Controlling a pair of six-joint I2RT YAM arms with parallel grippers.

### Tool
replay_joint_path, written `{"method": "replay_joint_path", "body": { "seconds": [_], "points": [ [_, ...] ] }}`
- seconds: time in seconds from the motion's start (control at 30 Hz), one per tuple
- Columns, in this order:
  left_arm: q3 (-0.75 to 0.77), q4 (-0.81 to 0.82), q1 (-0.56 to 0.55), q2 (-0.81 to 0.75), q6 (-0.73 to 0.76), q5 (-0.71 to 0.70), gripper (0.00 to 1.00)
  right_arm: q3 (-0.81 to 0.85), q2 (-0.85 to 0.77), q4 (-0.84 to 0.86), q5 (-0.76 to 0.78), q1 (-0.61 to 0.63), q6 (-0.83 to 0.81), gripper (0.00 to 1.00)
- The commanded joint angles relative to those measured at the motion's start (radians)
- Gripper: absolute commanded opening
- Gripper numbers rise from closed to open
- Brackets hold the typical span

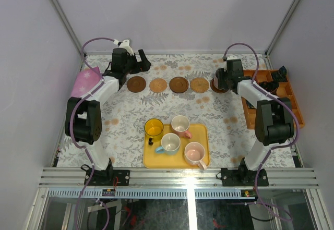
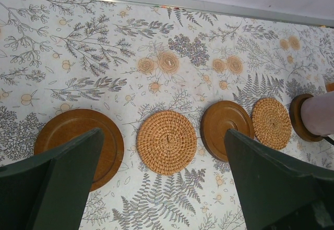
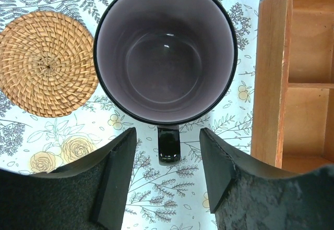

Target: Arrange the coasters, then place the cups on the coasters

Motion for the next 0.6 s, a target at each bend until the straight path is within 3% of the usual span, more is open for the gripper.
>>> {"method": "replay_joint_path", "body": {
  "seconds": [0.0, 0.37, 0.57],
  "points": [
    [0.018, 0.043, 0.004, -0.002, -0.006, 0.010, 1.00, 0.017, -0.075, -0.002, -0.001, -0.003, 0.007, 0.59],
    [0.006, 0.023, 0.004, -0.024, 0.003, 0.018, 1.00, 0.003, -0.276, -0.072, -0.002, 0.031, 0.042, 0.61],
    [-0.028, 0.006, 0.005, -0.054, 0.014, 0.029, 1.00, -0.025, -0.390, -0.177, -0.141, 0.126, 0.026, 0.63]
  ]
}}
